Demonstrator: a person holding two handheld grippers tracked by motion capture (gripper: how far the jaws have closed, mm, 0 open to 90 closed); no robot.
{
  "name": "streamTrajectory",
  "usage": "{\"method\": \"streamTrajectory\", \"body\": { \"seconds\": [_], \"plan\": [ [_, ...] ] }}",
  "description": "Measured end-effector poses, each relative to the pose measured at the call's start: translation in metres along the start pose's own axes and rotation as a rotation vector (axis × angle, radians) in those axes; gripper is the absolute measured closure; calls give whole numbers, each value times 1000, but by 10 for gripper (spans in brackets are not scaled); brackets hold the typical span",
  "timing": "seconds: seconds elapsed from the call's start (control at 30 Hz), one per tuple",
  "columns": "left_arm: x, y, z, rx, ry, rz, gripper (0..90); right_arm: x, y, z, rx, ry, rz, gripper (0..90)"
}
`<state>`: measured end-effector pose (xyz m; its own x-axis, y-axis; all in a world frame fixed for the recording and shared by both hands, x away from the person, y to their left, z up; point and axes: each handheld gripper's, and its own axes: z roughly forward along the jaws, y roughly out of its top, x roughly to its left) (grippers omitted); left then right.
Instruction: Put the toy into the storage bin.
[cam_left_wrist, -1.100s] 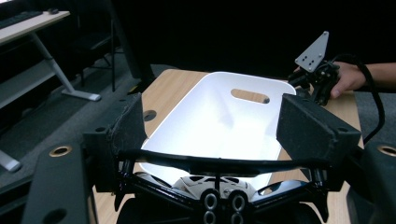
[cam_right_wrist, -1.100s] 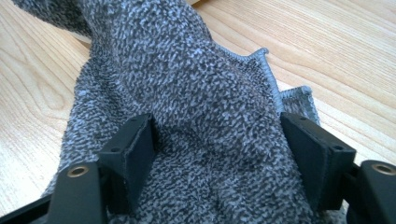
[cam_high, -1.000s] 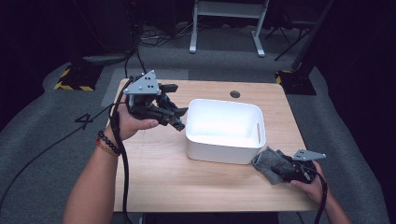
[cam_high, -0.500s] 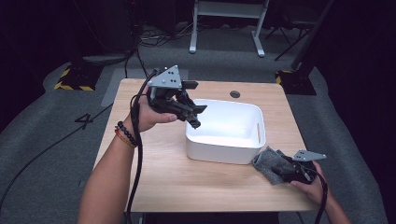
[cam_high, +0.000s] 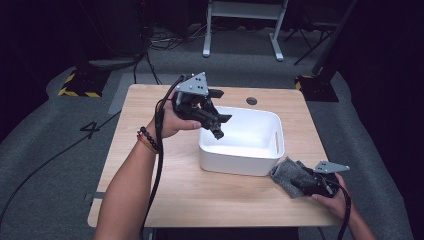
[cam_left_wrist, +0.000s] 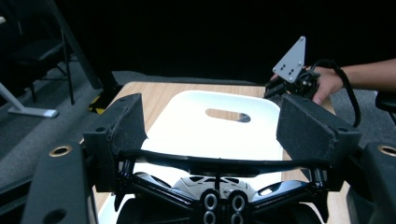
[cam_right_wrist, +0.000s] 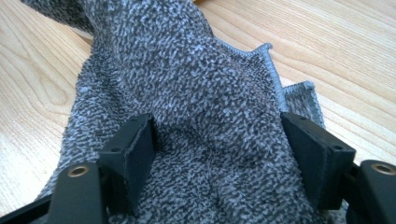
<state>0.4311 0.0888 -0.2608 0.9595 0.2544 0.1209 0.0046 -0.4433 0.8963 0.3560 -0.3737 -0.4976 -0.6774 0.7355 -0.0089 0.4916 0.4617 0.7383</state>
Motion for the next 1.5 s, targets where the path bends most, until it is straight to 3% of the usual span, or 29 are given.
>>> {"method": "streamTrajectory", "body": {
  "seconds": [1.0,1.5],
  "plan": [
    [17,-54,49,114,-50,-41,244,0,-1,0,-2,5,6,283],
    [18,-85,62,163,-80,-66,244,0,-1,0,-3,9,7,283]
  ]
}}
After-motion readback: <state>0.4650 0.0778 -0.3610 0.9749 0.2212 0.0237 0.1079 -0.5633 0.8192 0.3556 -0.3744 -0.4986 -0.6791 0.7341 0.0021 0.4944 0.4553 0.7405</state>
